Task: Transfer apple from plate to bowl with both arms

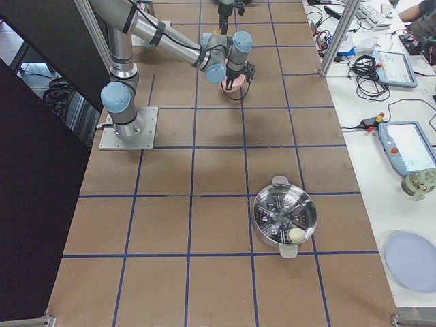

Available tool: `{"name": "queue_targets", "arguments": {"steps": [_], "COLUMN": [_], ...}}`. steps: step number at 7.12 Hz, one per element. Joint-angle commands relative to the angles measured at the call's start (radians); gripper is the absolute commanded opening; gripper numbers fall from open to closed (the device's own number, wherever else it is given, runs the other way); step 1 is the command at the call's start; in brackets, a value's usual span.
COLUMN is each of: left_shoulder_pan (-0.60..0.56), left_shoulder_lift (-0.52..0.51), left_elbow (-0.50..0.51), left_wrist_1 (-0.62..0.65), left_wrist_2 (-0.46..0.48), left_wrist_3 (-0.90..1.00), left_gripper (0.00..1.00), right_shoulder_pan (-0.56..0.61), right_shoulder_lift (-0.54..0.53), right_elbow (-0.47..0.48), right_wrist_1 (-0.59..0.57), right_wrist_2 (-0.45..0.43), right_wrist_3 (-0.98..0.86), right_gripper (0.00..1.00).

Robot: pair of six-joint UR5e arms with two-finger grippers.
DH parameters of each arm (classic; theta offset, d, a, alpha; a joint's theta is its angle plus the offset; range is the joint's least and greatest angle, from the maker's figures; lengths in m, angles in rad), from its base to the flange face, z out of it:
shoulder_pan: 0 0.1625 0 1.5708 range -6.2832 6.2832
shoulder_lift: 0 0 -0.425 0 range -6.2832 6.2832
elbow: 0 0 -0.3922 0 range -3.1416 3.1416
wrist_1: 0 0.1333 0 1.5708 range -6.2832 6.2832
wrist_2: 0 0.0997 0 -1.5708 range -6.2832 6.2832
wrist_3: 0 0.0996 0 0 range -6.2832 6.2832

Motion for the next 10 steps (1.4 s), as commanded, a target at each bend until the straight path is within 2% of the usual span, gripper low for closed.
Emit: {"name": "queue_targets", "arguments": {"steps": [1, 2, 3, 5, 6, 7, 8, 9, 10], "left_shoulder_pan": [-0.081, -0.129, -0.182, -0.248, -0.256, -0.256, -0.256, -0.258, -0.275], "left_shoulder_lift": [-0.072, -0.149, -0.248, -0.429, -0.439, -0.450, -0.455, -0.461, -0.478], "left_elbow": [0.070, 0.155, 0.261, 0.455, 0.457, 0.445, 0.422, 0.379, 0.330], "left_wrist_1": [0.005, 0.005, 0.003, 0.005, 0.027, 0.055, 0.080, 0.101, 0.217], "left_wrist_2": [-0.009, -0.041, -0.043, -0.070, -0.081, -0.119, -0.121, -0.127, -0.162], "left_wrist_3": [-0.198, -0.403, -0.519, -0.705, -0.730, -0.717, -0.691, -0.627, -0.620], "left_gripper": [0.15, 0.15, 0.15, 0.12, 0.12, 0.12, 0.12, 0.17, 0.19], "right_shoulder_pan": [-0.031, -0.058, -0.098, -0.140, -0.147, -0.143, -0.141, -0.143, -0.141], "right_shoulder_lift": [-0.016, -0.054, -0.082, -0.126, -0.130, -0.130, -0.130, -0.130, -0.130], "right_elbow": [-0.127, -0.229, -0.328, -0.478, -0.484, -0.479, -0.474, -0.471, -0.465], "right_wrist_1": [0.065, 0.188, 0.266, 0.379, 0.400, 0.400, 0.398, 0.400, 0.400], "right_wrist_2": [-0.047, -0.055, -0.129, -0.142, -0.150, -0.241, -0.268, -0.271, -0.267], "right_wrist_3": [-0.023, -0.026, -0.068, -0.092, -0.093, -0.110, -0.124, -0.125, -0.124], "right_gripper": [1.00, 1.00, 1.00, 1.00, 1.00, 1.00, 1.00, 1.00, 1.00]}}
